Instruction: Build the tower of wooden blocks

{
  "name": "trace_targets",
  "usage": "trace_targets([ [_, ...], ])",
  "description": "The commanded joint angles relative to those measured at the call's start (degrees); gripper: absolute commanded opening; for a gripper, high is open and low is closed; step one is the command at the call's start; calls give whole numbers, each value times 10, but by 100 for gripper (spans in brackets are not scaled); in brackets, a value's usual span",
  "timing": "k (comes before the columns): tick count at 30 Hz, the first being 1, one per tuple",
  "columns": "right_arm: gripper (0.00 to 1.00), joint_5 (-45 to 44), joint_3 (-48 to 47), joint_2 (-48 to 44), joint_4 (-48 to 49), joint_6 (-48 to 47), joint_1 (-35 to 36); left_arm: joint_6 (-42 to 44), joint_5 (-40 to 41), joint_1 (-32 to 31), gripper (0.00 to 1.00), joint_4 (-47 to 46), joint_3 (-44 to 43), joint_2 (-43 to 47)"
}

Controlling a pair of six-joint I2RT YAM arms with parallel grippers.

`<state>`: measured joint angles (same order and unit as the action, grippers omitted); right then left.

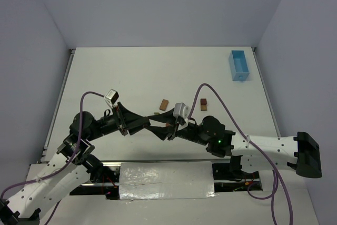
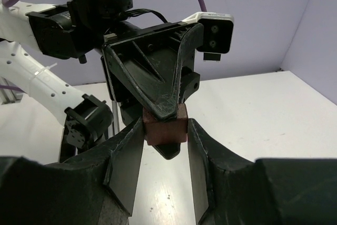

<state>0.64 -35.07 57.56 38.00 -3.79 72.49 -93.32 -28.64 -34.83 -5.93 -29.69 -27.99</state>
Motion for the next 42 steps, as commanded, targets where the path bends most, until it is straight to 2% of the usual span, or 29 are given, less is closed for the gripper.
trace_targets([
  [1, 45, -24, 12, 1, 20, 5, -7, -8, -1, -3, 0, -36, -28, 7],
  [5, 50, -26, 15, 4, 23, 10, -7, -11, 1, -3, 0, -42, -27, 7],
  [24, 50, -17, 13, -17, 36, 1, -9, -16, -1, -2, 0, -51, -22, 7],
  [31, 55, -14, -2, -11, 33, -3, -9, -16, -3, -3, 0, -54, -19, 6],
  [42, 55, -9, -22, -3, 28, -10, -8, -18, -3, -3, 0, -51, -13, 12],
])
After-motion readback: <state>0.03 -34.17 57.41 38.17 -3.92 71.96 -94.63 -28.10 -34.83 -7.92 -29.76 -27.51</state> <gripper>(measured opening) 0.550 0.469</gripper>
